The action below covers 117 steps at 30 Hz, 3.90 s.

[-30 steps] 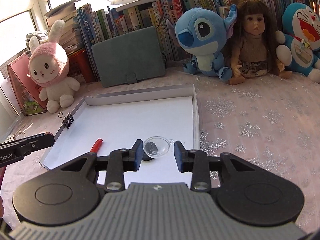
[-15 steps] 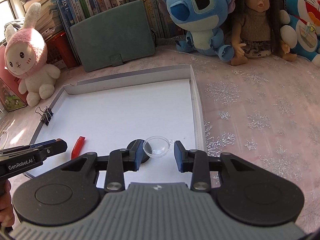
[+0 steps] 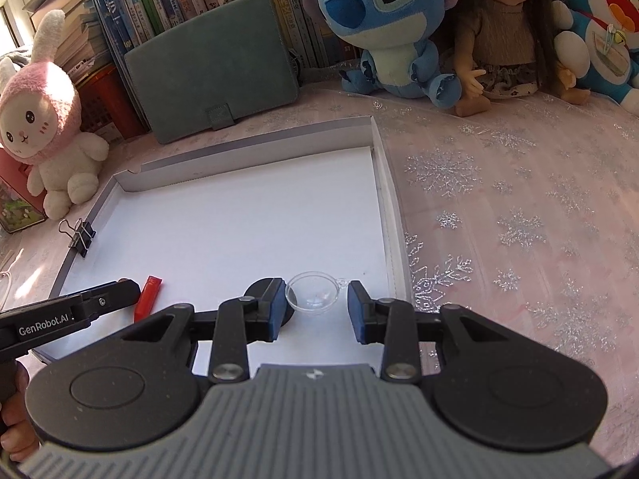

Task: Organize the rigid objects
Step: 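Carry the acorn and glass dome into the white tray with both tools, then open both tools to release the acorn and glass dome in the tray, then withdraw both tools from the tray toward the remaining objects, then grasp a black round lid with the left tool while the right tool grasps the red marker, then carry the black lid and red marker into the white tray with both tools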

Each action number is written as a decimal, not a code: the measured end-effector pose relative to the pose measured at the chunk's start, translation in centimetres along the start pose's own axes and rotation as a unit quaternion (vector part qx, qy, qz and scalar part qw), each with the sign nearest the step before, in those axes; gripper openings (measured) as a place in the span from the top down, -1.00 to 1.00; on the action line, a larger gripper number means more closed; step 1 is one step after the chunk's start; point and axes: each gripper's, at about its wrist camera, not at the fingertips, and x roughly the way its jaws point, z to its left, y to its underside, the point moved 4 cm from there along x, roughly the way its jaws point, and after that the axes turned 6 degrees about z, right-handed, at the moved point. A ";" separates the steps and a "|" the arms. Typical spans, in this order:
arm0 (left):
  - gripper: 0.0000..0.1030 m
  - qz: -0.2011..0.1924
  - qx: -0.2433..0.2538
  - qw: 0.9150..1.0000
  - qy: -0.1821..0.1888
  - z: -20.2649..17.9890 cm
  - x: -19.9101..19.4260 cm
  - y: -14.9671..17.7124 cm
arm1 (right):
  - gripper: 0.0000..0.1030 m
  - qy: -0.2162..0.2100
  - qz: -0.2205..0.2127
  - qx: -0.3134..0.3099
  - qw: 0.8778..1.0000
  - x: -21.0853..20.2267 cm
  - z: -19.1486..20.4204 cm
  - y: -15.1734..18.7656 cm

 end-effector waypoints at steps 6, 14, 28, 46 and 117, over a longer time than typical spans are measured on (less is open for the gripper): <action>0.62 -0.003 0.006 1.000 -0.001 -0.4 0.1 0.2 | 0.22 0.000 -0.001 -0.005 1.000 0.0 0.1 0.0; 0.17 -0.008 0.007 1.000 0.002 -0.6 -0.8 0.6 | -0.15 -0.005 -0.014 -0.009 1.000 -0.5 0.1 0.1; -0.50 -0.076 0.068 0.995 0.003 -1.3 -7.7 3.7 | -0.56 -0.024 -0.089 -0.073 0.993 -5.3 0.9 2.4; -0.62 -0.134 0.059 0.988 -0.041 1.1 -12.3 12.6 | -0.74 -0.040 -0.167 -0.140 0.975 -9.0 2.5 9.6; 0.42 -0.157 0.033 0.984 -0.073 2.8 -14.1 12.0 | 0.04 0.021 -0.160 -0.104 0.981 -9.1 2.0 11.5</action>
